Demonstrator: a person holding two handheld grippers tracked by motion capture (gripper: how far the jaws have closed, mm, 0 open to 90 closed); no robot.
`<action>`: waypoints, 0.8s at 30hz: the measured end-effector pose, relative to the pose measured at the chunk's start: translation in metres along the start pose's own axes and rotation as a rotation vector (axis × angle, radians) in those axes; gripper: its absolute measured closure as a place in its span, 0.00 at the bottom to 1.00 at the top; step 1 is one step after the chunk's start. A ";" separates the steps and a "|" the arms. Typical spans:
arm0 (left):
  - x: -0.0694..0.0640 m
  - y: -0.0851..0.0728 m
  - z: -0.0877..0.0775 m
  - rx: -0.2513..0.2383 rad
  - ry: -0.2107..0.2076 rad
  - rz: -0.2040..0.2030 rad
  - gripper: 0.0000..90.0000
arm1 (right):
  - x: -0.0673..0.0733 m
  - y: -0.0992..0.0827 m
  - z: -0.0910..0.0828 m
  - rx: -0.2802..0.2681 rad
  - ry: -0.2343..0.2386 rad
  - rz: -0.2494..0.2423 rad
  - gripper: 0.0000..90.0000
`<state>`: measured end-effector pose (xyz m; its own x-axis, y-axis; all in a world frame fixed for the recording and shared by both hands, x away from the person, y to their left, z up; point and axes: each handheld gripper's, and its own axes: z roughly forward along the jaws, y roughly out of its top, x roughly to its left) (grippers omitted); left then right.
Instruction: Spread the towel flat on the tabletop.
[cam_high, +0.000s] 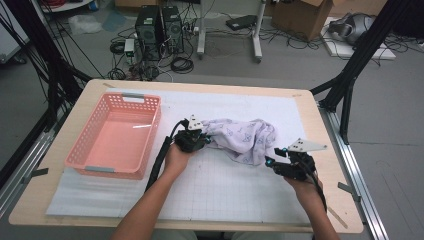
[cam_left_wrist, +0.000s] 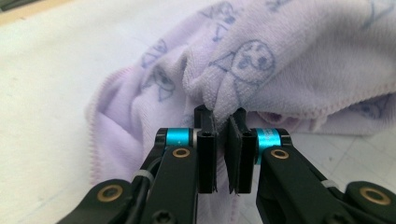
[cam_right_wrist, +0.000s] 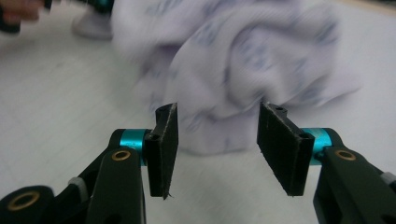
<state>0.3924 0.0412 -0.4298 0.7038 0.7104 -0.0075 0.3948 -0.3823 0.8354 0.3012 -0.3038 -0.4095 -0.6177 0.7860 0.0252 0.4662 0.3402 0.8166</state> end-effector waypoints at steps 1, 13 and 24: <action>0.001 0.000 -0.001 -0.006 0.004 -0.004 0.93 | 0.003 -0.004 0.004 0.020 0.004 -0.007 0.52; 0.008 0.002 -0.013 -0.043 0.028 -0.016 0.93 | 0.013 -0.002 0.052 0.079 0.005 -0.018 0.90; 0.015 0.005 -0.027 -0.093 0.058 -0.045 0.93 | 0.012 -0.012 -0.034 -0.013 0.212 0.003 0.93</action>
<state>0.3896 0.0659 -0.4111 0.6504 0.7594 -0.0168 0.3670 -0.2947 0.8823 0.2664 -0.3158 -0.3992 -0.7365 0.6602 0.1474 0.4610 0.3304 0.8236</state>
